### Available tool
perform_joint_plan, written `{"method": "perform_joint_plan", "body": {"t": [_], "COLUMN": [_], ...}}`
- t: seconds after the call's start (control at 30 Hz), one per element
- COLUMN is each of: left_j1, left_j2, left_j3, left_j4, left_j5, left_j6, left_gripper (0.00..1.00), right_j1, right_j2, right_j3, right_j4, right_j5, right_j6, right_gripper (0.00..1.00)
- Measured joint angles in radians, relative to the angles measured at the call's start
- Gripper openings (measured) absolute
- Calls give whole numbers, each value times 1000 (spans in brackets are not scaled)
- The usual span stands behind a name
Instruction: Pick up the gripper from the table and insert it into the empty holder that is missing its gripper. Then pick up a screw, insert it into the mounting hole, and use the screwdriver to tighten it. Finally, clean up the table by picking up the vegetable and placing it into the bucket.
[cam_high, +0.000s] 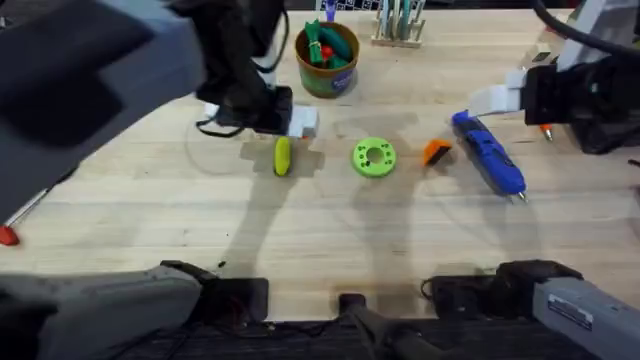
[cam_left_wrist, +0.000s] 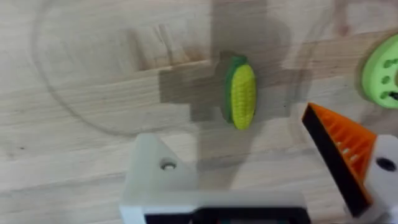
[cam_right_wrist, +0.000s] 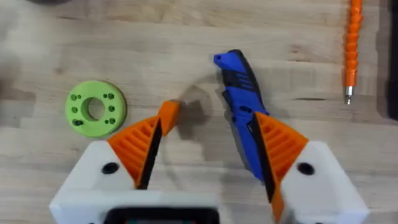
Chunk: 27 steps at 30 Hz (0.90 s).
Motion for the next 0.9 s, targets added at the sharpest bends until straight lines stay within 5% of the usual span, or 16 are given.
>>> {"method": "perform_joint_plan", "body": {"t": [0.47,0.53,0.7,0.9], "left_j1": [-2,-2,-2,-2], "left_j2": [288,291,295,295], "left_j3": [0,6,10,10], "left_j4": [45,49,49,53], "left_j5": [2,5,5,4], "left_j6": [-68,-72,-73,-75], "left_gripper": [969,784,45,14], "right_j1": [0,0,0,0], "right_j2": [0,0,0,0], "right_j3": [0,0,0,0], "right_j4": [1,1,1,1], "right_j5": [0,0,0,0], "right_j6": [0,0,0,0], "right_gripper": [873,873,873,872]}}
